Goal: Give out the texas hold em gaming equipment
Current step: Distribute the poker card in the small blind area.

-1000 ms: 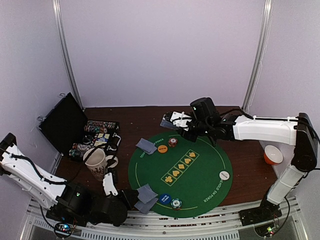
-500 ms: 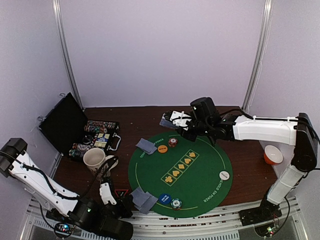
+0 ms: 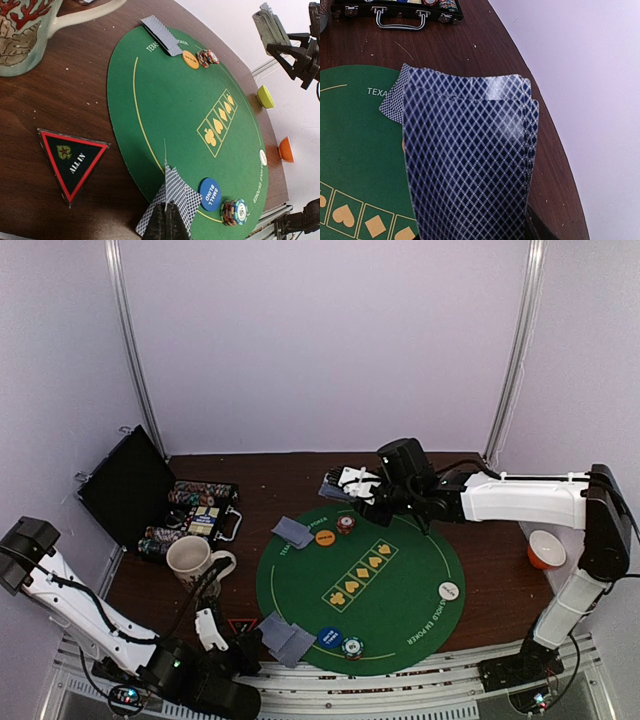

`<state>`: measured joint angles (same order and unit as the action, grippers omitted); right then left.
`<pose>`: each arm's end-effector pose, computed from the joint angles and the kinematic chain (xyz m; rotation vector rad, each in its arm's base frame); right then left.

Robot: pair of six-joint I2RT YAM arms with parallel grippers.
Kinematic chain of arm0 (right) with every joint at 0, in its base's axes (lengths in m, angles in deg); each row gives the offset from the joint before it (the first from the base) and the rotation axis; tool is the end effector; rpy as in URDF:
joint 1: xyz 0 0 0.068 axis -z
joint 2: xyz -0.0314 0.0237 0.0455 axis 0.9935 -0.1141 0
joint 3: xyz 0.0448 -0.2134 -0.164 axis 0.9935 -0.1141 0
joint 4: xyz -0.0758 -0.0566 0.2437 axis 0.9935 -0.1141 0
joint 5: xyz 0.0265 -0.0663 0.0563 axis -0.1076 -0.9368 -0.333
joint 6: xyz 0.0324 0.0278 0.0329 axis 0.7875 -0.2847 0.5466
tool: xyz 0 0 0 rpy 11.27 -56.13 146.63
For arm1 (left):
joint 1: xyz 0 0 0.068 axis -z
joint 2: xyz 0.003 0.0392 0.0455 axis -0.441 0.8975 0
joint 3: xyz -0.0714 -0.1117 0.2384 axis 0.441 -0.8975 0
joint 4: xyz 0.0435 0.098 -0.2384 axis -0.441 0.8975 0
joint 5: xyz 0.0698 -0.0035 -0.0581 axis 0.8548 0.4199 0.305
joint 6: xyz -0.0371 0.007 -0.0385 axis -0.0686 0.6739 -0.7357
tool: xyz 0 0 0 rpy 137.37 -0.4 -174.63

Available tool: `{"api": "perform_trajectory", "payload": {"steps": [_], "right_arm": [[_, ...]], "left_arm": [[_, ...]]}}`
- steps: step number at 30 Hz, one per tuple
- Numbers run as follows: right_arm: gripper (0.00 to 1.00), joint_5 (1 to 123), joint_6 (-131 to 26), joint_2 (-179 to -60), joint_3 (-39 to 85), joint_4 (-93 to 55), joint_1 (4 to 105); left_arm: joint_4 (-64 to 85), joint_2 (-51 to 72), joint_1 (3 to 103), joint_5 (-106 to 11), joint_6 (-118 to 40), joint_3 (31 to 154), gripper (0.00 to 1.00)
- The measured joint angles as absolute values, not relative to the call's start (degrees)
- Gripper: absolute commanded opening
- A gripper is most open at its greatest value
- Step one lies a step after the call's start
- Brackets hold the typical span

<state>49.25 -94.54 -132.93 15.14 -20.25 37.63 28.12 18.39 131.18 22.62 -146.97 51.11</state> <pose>0.2691 0.2722 0.2681 -1.3025 1.6056 0.0153 -0.0267 -0.2208 0.1356 -0.5198 2.0728 -0.8726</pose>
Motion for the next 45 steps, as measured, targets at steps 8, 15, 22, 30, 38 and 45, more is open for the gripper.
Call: {"api": "perform_trajectory", "payload": {"steps": [8,15,22,30,38,45], "right_arm": [[0.41,49.3,-94.7,-132.9,15.1,-20.3,37.6],[0.41,49.3,-94.7,-132.9,15.1,-20.3,37.6],[0.41,49.3,-94.7,-132.9,15.1,-20.3,37.6],[0.41,49.3,-94.7,-132.9,15.1,-20.3,37.6],[0.41,49.3,-94.7,-132.9,15.1,-20.3,37.6],[0.41,49.3,-94.8,-132.9,15.1,-20.3,37.6]], "left_arm": [[22.0,19.5,131.2,22.8,-147.1,51.0,0.0],[20.0,20.4,131.2,22.7,-147.1,49.6,0.0],[18.3,22.2,131.2,22.1,-147.1,49.5,0.0],[15.5,24.3,131.2,21.2,-147.1,47.8,0.0],[14.9,24.3,131.2,20.9,-147.1,47.5,0.0],[12.9,24.7,130.5,20.1,-147.1,47.4,0.0]]}}
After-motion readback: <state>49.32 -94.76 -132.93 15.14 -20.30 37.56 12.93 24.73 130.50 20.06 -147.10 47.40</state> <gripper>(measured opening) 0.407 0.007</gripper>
